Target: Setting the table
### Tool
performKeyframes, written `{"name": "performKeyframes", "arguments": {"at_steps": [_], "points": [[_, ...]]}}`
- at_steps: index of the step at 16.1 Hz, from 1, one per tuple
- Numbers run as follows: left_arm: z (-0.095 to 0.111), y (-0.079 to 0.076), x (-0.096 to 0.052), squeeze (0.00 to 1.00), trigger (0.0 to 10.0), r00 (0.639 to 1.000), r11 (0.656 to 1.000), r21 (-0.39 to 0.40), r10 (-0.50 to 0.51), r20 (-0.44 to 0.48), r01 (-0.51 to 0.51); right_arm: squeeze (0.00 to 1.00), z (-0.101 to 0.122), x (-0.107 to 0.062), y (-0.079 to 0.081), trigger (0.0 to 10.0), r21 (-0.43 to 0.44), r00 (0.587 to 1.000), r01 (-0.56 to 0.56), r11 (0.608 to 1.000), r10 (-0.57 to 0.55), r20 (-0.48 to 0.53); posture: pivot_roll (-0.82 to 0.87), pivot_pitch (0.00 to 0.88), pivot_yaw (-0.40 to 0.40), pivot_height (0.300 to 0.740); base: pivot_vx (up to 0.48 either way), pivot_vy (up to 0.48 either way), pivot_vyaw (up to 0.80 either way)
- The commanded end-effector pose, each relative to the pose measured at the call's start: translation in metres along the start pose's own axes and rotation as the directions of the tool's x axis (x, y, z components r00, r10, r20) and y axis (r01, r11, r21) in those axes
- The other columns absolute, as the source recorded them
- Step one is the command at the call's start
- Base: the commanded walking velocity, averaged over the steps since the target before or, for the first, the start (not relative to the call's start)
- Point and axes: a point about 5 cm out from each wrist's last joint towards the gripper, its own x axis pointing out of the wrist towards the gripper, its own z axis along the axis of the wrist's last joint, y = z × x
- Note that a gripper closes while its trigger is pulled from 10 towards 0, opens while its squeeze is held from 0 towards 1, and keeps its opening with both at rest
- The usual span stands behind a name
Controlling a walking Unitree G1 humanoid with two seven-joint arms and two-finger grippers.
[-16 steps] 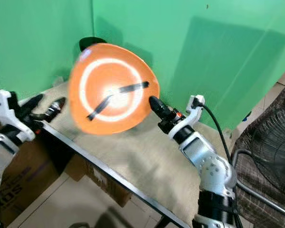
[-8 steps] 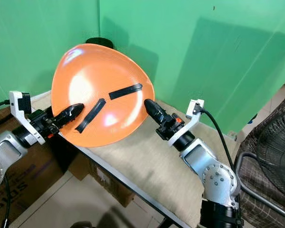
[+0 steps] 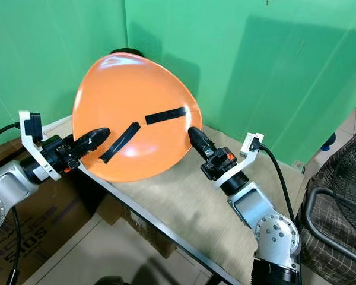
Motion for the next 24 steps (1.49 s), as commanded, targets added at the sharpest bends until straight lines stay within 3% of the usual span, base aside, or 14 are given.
{"name": "performKeyframes", "arguments": {"at_steps": [1,15,17,18,19,24], "points": [[0.002,-0.005,0.003,0.0,0.0,0.999,1.0,0.009,-0.029,-0.014,0.029,0.0,0.007,0.003,0.012,0.0,-0.021,0.997,-0.065,0.998,0.066,0.035,0.13,0.0,-0.048,0.74,0.0,0.0,0.0],[0.004,-0.004,0.002,0.0,0.0,1.0,1.0,-0.012,-0.016,-0.005,0.016,0.0,0.008,0.005,0.013,0.0,-0.039,0.996,-0.083,0.996,0.084,0.016,0.13,0.0,-0.056,0.74,0.0,0.0,0.0],[0.005,-0.004,0.002,0.0,0.0,1.0,1.0,-0.015,-0.024,-0.005,0.024,0.0,0.007,0.005,0.015,10.0,-0.047,0.996,-0.088,0.995,0.088,0.001,0.13,0.0,-0.057,0.74,0.0,0.0,0.0],[0.005,-0.004,0.002,0.0,0.0,1.0,1.0,-0.015,-0.025,-0.005,0.025,0.18,0.006,0.006,0.016,10.0,-0.036,0.995,-0.095,0.995,0.095,-0.001,0.13,0.0,-0.057,0.74,0.0,0.0,0.0],[0.005,-0.004,0.003,0.0,0.0,1.0,0.999,-0.015,-0.028,-0.004,0.028,1.0,0.006,0.006,0.016,10.0,-0.025,0.995,-0.104,0.994,0.104,0.0,0.13,0.0,-0.057,0.74,0.0,0.0,0.0],[0.008,-0.005,0.003,0.0,0.0,0.999,0.999,-0.022,-0.049,0.009,0.049,1.0,0.003,0.015,0.016,10.0,-0.013,0.997,-0.077,0.997,0.077,0.002,0.13,0.0,-0.061,0.74,0.0,0.0,0.0]]}}
